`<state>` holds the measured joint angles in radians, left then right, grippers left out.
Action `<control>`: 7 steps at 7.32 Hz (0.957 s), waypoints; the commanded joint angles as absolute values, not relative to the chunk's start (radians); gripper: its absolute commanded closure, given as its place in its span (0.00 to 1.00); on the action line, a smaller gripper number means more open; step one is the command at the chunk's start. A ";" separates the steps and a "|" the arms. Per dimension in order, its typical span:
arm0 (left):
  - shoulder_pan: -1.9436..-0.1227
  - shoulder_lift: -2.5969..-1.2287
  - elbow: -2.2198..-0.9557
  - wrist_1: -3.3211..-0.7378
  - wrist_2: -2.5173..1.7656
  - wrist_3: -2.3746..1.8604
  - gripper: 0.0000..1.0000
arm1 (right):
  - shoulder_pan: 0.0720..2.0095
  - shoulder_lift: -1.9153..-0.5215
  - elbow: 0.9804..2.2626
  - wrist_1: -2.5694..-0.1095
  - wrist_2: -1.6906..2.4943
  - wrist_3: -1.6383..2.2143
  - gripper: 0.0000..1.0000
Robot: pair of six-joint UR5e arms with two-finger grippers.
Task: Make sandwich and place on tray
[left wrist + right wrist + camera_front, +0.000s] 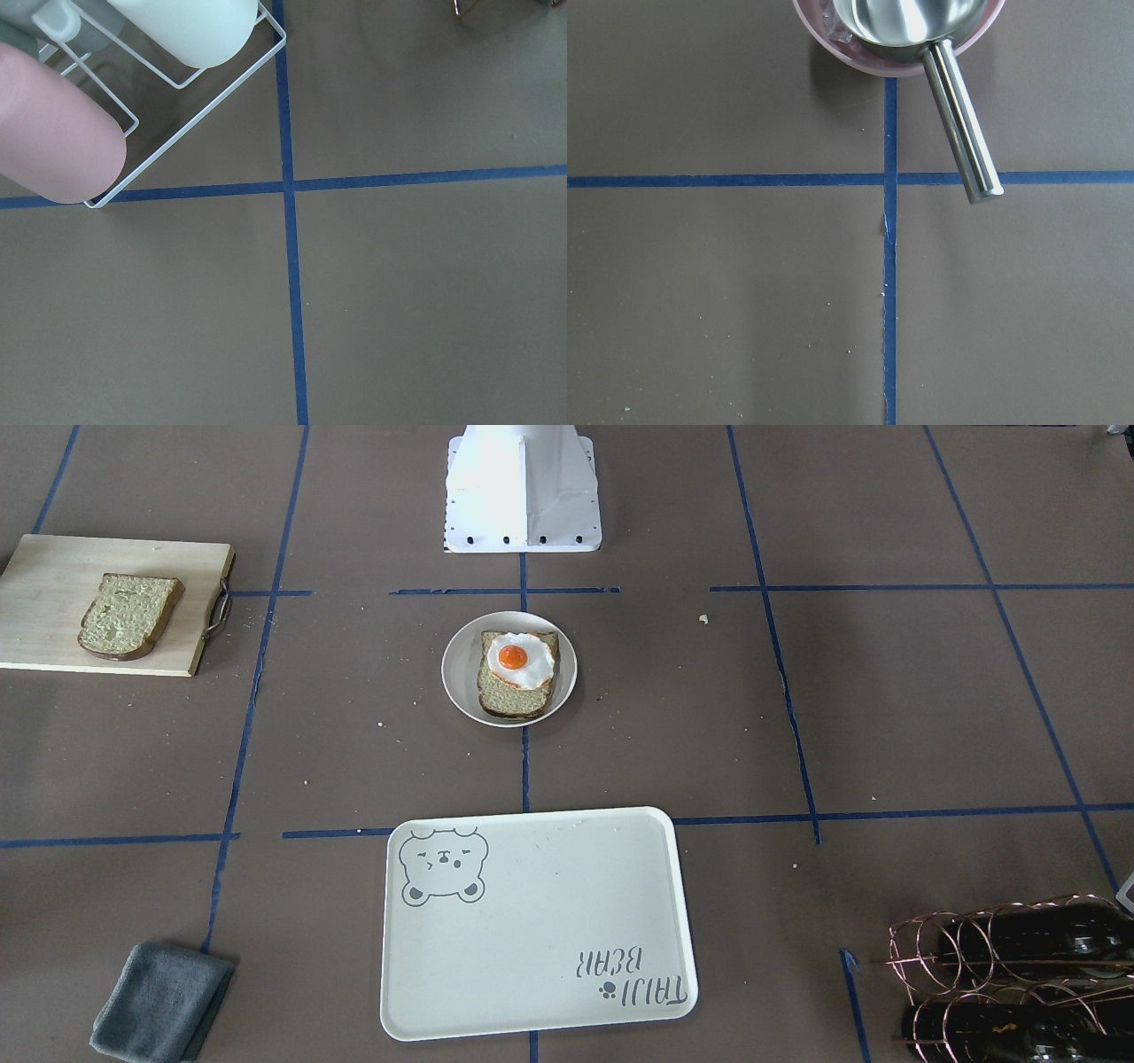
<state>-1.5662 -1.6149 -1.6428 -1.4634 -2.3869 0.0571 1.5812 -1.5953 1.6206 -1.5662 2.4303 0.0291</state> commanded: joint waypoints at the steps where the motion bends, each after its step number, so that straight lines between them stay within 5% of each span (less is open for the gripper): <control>1: -1.566 -1.624 -1.655 -1.465 -2.385 0.055 0.00 | 1.580 -1.594 1.623 -1.566 2.433 0.031 0.00; 7: -1.418 -1.698 -1.687 -1.770 -2.396 0.045 0.00 | 1.508 -1.540 1.684 -1.566 2.479 0.095 0.00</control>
